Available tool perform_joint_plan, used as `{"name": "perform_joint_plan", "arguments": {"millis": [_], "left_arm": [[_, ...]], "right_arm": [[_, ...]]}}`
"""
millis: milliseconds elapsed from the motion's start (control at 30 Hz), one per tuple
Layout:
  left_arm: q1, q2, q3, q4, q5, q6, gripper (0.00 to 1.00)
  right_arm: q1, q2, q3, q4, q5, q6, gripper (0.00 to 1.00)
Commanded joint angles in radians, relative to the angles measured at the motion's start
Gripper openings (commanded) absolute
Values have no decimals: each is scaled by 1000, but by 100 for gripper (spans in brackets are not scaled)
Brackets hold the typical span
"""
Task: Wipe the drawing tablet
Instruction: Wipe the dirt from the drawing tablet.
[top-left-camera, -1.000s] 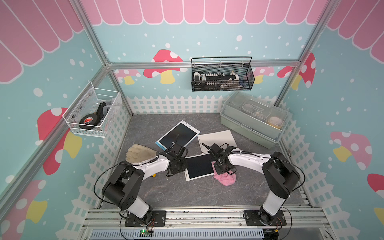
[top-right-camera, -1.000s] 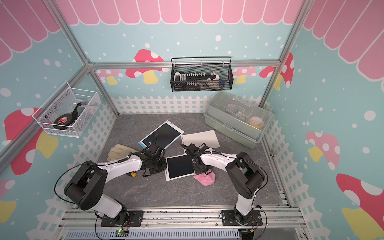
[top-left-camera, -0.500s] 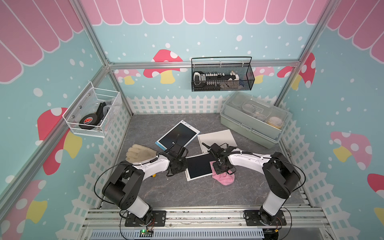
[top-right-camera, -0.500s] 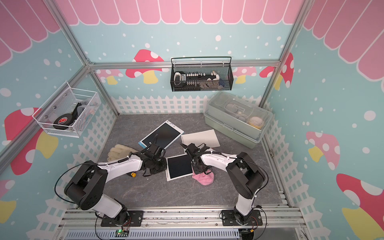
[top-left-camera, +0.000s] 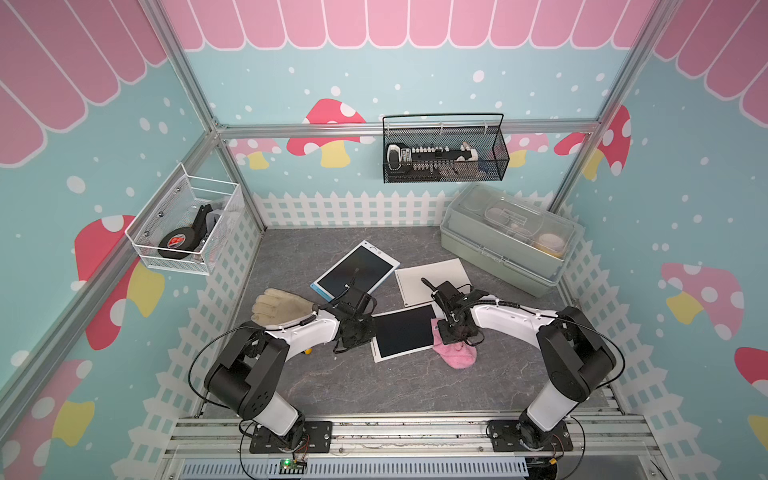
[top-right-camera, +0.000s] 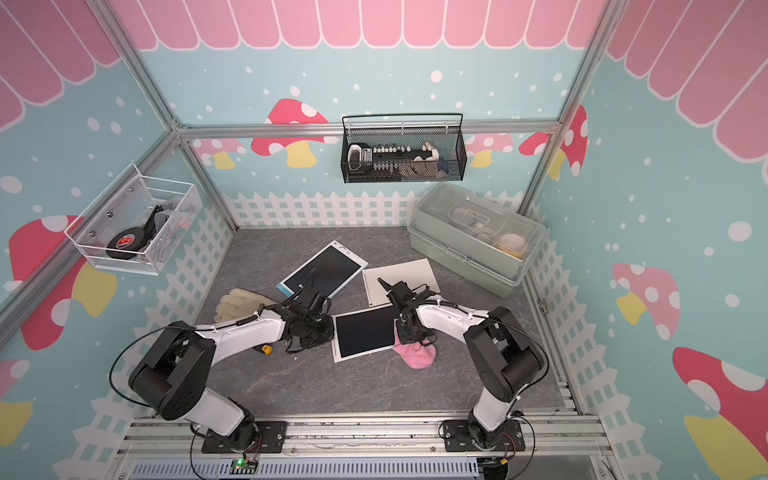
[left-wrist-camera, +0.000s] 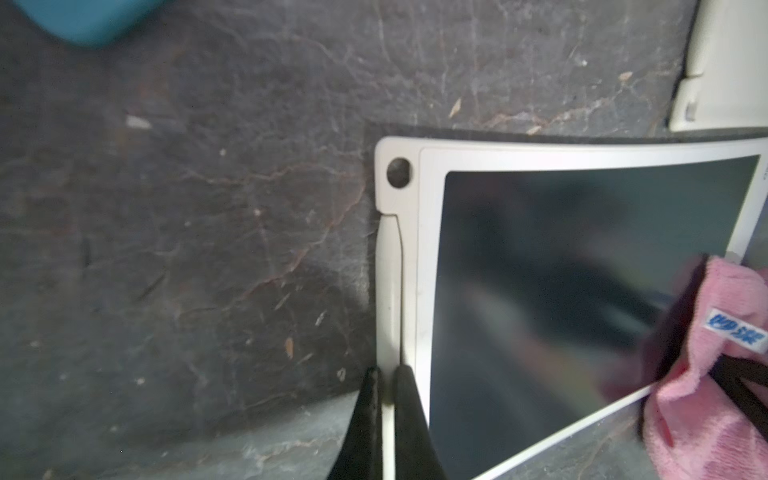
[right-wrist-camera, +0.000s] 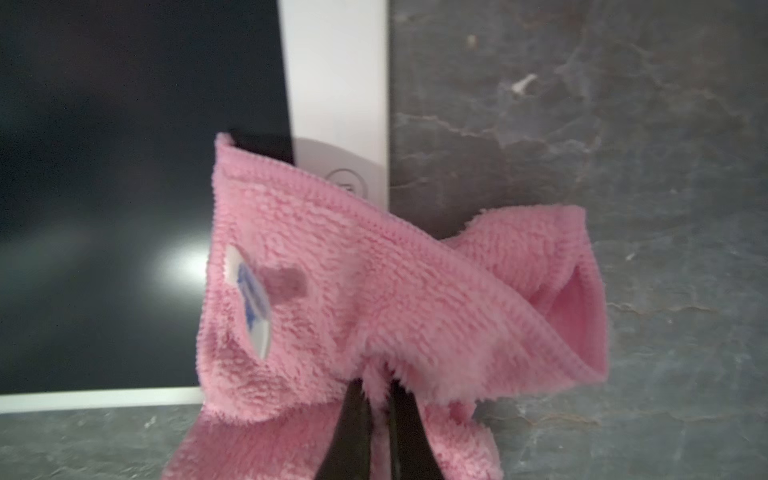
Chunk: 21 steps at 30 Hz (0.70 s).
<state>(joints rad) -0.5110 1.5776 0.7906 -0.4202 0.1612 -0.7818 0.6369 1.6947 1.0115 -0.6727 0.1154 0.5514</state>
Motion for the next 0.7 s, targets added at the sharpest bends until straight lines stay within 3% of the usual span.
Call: {"name": "perform_joint_plan", "arguments": {"millis": [0, 100, 233, 367, 533, 667], "left_arm": [[3, 63, -56, -147, -55, 3, 3], [3, 63, -51, -147, -55, 2, 3], [4, 60, -50, -148, -56, 1, 3], [3, 61, -49, -144, -55, 1, 3], [3, 61, -47, -141, -54, 1, 3], [3, 61, -48, -134, -51, -2, 3]], "right_arm": [[108, 74, 12, -71, -13, 25, 0], [129, 75, 3, -65, -20, 69, 0], [-46, -37, -121, -58, -13, 23, 0], [-151, -160, -110, -140, 55, -76, 0], [-195, -271, -108, -203, 130, -88, 0], [-140, -271, -106, -160, 102, -100, 0]]}}
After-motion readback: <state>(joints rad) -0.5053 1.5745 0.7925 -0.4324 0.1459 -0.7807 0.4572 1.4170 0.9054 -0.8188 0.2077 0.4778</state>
